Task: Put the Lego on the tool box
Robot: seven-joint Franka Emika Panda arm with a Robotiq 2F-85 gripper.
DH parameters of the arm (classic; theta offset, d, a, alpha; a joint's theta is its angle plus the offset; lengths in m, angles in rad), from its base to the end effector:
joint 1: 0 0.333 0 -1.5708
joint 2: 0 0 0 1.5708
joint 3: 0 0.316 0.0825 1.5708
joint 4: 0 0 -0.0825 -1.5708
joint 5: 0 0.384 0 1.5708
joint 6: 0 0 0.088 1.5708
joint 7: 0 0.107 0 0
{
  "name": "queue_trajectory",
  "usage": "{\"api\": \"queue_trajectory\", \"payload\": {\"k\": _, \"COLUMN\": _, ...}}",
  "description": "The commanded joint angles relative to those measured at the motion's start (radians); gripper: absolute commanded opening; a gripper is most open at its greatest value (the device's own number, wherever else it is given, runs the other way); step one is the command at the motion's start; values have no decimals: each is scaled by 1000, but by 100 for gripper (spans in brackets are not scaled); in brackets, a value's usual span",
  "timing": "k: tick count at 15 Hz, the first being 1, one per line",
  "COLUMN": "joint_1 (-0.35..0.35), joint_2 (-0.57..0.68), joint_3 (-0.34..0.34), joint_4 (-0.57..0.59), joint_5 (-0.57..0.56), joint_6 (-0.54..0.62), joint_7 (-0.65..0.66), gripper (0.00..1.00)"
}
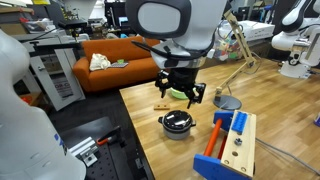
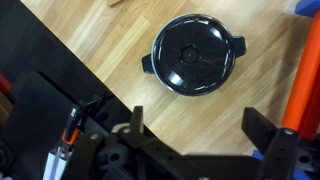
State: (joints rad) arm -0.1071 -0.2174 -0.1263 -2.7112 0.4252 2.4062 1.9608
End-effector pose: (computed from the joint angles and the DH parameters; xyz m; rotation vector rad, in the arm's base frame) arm 0.3792 -0.0850 0.2884 -0.9130 2.8461 0.4300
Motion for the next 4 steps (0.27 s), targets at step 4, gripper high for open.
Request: {"api": "queue_trajectory", "payload": {"k": 4, "joint_1": -16, "joint_2": -23, "joint_3": 14, "joint_4": -9, "joint_5": 4, "joint_6": -3, "joint_7": 1, "gripper": 100}}
